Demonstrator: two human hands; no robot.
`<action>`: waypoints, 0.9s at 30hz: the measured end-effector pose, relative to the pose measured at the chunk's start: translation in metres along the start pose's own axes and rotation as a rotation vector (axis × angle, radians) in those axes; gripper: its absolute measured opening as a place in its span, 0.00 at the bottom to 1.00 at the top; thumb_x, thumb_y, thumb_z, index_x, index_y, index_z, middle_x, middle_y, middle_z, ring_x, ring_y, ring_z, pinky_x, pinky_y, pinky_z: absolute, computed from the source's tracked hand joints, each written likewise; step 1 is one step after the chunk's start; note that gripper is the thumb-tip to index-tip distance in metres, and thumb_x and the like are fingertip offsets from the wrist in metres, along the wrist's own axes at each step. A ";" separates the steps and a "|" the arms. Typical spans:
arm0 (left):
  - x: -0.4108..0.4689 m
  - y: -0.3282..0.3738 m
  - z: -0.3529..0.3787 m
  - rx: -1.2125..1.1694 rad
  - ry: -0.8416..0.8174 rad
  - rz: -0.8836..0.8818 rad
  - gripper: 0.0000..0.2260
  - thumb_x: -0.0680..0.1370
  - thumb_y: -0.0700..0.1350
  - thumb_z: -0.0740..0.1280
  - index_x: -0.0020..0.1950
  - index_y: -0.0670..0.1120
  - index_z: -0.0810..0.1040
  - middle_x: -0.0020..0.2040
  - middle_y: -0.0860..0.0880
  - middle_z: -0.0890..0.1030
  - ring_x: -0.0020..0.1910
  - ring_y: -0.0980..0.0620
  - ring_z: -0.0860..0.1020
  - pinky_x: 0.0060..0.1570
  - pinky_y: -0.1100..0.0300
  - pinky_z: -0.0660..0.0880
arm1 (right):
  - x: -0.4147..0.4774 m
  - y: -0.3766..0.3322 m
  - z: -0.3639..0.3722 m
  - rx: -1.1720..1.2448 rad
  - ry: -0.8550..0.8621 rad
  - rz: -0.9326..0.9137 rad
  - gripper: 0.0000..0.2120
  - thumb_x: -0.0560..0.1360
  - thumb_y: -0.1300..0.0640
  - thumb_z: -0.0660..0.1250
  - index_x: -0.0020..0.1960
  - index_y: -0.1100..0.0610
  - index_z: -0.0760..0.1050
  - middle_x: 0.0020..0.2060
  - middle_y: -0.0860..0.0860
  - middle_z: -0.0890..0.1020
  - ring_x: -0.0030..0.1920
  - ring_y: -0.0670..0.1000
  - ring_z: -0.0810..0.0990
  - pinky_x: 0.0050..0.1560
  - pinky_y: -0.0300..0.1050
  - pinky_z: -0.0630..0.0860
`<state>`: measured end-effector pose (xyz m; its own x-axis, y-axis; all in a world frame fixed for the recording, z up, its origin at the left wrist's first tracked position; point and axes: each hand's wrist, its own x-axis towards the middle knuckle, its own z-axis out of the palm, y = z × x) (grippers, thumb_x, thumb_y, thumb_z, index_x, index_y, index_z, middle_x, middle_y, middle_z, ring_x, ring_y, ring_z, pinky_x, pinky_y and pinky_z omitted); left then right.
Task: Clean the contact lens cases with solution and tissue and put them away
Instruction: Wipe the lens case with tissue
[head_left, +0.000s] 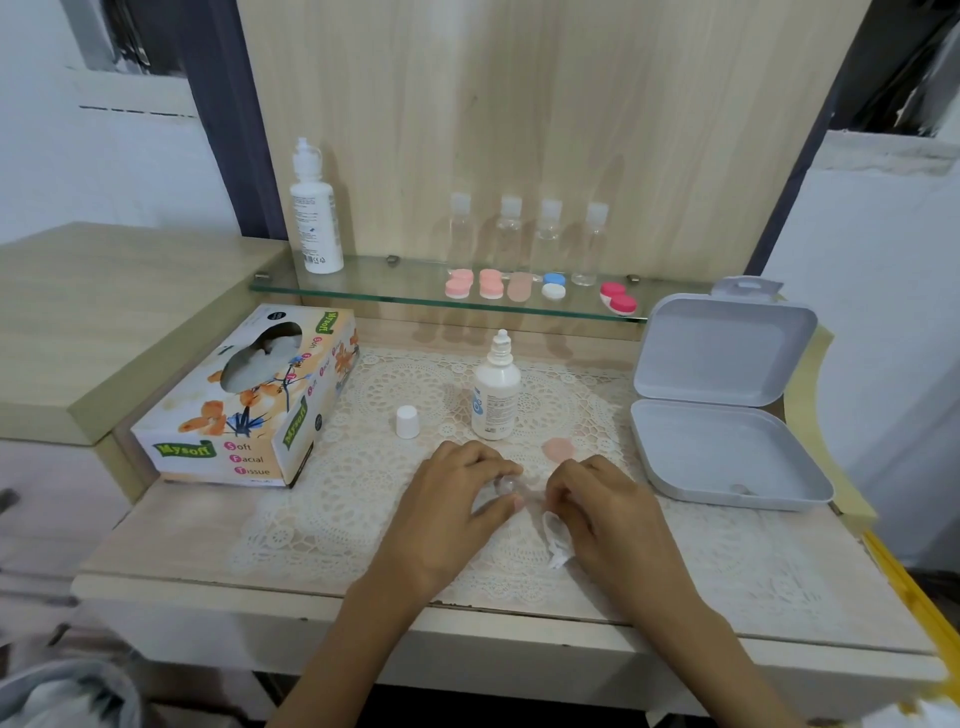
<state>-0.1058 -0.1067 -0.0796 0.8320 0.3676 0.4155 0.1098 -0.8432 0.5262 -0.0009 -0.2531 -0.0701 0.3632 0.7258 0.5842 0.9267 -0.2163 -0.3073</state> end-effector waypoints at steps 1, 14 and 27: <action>0.000 0.000 0.000 0.000 0.002 -0.001 0.14 0.76 0.53 0.66 0.61 0.55 0.77 0.52 0.61 0.74 0.53 0.62 0.67 0.56 0.65 0.64 | 0.000 -0.001 0.000 -0.005 -0.009 -0.004 0.05 0.68 0.54 0.59 0.38 0.55 0.71 0.32 0.46 0.73 0.33 0.47 0.70 0.26 0.43 0.69; 0.000 0.000 0.000 -0.006 0.009 0.011 0.14 0.75 0.53 0.67 0.60 0.54 0.78 0.51 0.60 0.75 0.51 0.61 0.67 0.53 0.66 0.63 | 0.017 0.007 -0.004 0.339 -0.208 0.195 0.16 0.61 0.75 0.64 0.36 0.55 0.68 0.30 0.48 0.75 0.34 0.48 0.73 0.33 0.39 0.67; 0.001 0.001 0.000 -0.026 0.017 0.002 0.13 0.75 0.51 0.69 0.59 0.53 0.80 0.50 0.57 0.76 0.50 0.59 0.69 0.51 0.64 0.64 | 0.015 0.008 -0.010 0.887 0.010 0.583 0.12 0.69 0.69 0.72 0.50 0.58 0.80 0.47 0.52 0.82 0.46 0.49 0.80 0.44 0.38 0.78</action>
<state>-0.1050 -0.1075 -0.0786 0.8231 0.3726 0.4287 0.0939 -0.8337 0.5442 0.0131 -0.2505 -0.0563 0.7327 0.6577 0.1749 0.2084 0.0278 -0.9776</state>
